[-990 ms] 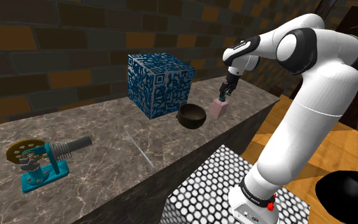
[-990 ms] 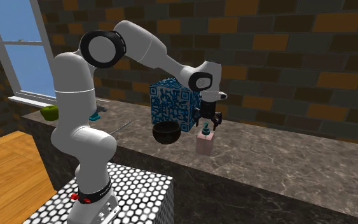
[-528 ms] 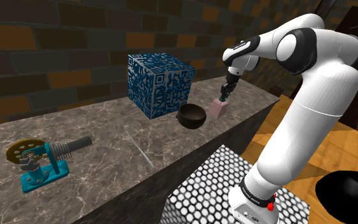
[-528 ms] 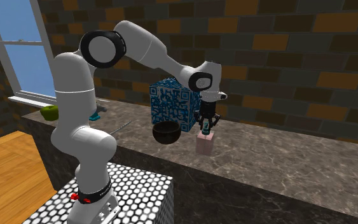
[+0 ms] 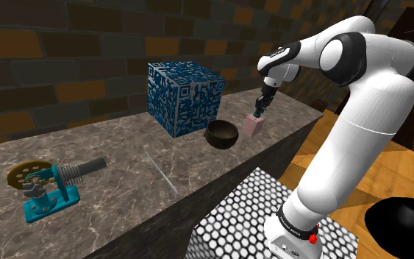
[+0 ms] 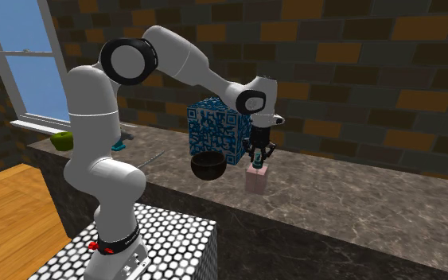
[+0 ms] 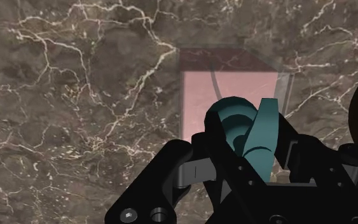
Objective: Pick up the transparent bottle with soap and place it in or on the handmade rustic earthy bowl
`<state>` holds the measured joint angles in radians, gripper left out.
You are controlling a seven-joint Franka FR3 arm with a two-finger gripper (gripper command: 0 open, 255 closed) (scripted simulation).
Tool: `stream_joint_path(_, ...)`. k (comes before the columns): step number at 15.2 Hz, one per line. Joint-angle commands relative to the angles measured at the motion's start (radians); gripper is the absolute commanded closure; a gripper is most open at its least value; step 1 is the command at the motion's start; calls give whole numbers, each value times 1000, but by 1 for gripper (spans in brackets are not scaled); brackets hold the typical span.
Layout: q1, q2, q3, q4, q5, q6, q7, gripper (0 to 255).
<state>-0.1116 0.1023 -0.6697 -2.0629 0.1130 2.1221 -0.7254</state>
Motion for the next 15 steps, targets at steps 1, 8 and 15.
stream_joint_path(1,1,-7,0,6,-6,-12,5,255)
stream_joint_path(8,7,-50,-2,61,-40,-99,31,255)
stream_joint_path(15,11,-81,-2,127,-64,-189,49,255)
